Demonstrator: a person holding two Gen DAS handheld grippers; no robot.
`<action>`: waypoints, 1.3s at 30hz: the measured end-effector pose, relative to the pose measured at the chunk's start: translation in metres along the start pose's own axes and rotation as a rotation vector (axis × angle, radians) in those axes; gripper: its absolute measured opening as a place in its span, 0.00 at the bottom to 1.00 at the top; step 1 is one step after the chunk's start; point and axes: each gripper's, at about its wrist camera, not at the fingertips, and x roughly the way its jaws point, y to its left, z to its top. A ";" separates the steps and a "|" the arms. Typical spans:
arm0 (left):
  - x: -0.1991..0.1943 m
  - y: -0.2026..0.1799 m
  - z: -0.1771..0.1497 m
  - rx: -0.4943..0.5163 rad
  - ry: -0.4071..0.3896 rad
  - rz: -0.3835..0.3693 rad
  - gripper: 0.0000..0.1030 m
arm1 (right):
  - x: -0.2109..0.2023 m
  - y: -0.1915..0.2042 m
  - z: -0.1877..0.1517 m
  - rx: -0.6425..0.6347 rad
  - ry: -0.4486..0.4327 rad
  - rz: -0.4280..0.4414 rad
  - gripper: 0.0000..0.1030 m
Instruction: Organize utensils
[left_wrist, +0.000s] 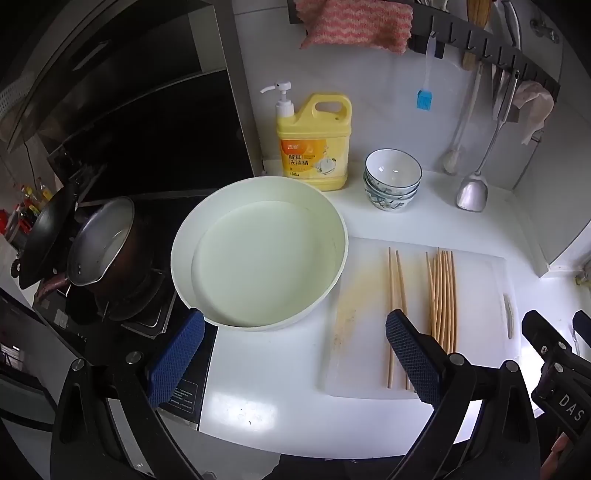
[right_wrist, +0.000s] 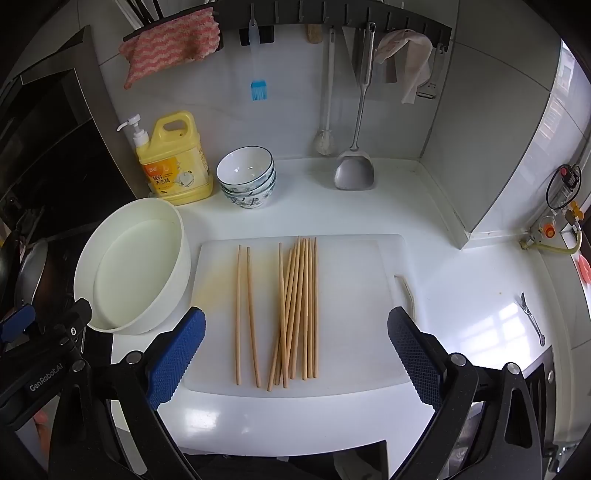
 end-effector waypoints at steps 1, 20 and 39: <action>0.001 0.002 0.001 0.002 0.005 0.000 0.94 | 0.000 0.000 0.000 0.000 0.003 0.000 0.92; 0.001 0.001 0.004 0.003 0.004 0.001 0.94 | 0.003 0.005 0.004 0.005 0.007 0.002 0.92; 0.007 -0.002 0.002 0.005 0.005 0.002 0.94 | 0.005 0.009 0.007 0.009 0.006 0.004 0.92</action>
